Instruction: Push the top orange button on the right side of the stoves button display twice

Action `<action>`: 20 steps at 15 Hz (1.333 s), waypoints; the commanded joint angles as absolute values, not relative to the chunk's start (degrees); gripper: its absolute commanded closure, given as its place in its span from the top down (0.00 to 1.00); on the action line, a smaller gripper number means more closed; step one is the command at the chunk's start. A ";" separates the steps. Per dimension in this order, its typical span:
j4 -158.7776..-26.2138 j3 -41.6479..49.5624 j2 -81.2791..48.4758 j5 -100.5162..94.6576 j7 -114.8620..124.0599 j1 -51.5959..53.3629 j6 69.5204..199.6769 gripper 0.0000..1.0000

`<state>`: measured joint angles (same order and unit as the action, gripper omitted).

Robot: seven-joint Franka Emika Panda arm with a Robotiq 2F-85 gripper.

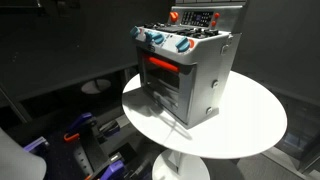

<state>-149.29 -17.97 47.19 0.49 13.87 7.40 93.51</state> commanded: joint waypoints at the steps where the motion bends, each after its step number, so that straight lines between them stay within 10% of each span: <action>1: -149.21 -17.32 46.95 0.05 14.40 8.24 93.45 1.00; 20: -140.96 -12.89 35.16 -1.06 21.07 -1.57 120.07 1.00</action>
<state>-144.69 -13.65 39.64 0.33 18.23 0.35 116.92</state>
